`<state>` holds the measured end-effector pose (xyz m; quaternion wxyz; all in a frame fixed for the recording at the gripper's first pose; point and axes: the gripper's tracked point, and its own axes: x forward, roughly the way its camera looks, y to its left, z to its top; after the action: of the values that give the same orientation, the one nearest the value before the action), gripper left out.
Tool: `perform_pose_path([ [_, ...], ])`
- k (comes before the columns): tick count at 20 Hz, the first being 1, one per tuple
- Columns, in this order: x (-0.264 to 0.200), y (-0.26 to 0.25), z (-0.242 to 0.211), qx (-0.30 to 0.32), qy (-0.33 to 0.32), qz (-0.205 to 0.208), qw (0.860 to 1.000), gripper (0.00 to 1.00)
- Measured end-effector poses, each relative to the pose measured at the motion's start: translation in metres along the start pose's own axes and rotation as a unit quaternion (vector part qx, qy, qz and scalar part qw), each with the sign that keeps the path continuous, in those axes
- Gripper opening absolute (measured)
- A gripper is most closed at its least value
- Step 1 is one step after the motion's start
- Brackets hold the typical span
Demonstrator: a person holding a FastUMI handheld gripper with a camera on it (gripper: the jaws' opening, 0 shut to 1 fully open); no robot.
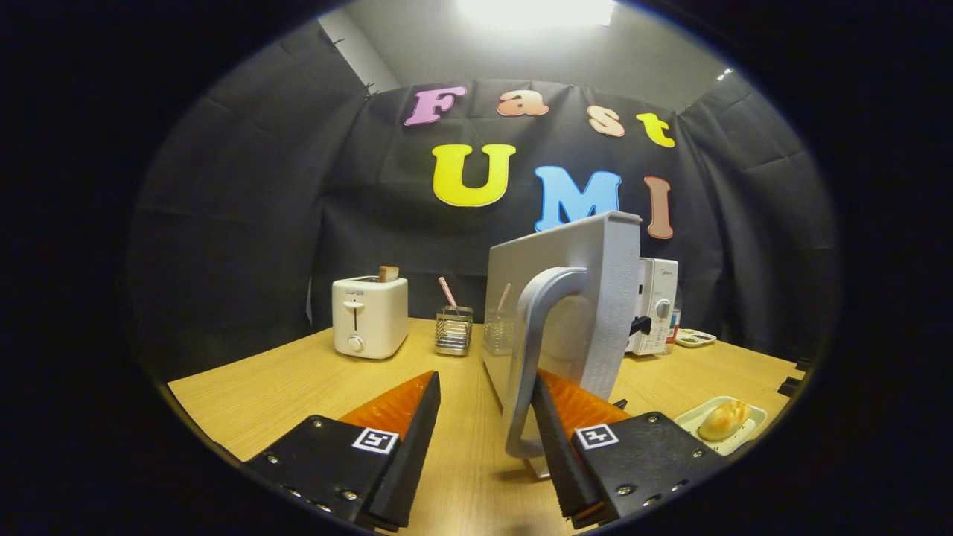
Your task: Open the microwave, put the food inside, and close the microwave door.
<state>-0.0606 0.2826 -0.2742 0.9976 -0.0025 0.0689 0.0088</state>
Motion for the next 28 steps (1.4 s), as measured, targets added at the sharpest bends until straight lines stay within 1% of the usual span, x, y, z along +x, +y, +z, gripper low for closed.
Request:
perform_pose_path([
  [1,-0.003,0.002,0.002,-0.005,-0.002,0.012,1.0,0.76],
  [2,-0.01,0.0,0.005,-0.007,-0.005,0.022,1.0,0.77],
  [3,-0.016,0.0,0.008,-0.007,-0.011,0.033,0.999,0.76],
  [7,-0.037,-0.005,0.016,-0.007,-0.02,0.081,0.997,0.76],
  [11,-0.053,-0.026,0.022,0.014,-0.017,0.122,0.992,0.76],
  [13,-0.058,-0.048,0.02,0.024,-0.003,0.131,0.991,0.76],
  [16,-0.062,-0.093,0.014,0.028,0.01,0.116,0.993,0.76],
  [19,-0.062,-0.141,-0.01,0.013,0.035,0.096,0.995,0.76],
  [24,-0.062,-0.227,-0.052,-0.012,0.073,0.031,0.997,0.76],
  [28,-0.065,-0.28,-0.085,-0.014,0.106,-0.008,0.994,0.76],
])
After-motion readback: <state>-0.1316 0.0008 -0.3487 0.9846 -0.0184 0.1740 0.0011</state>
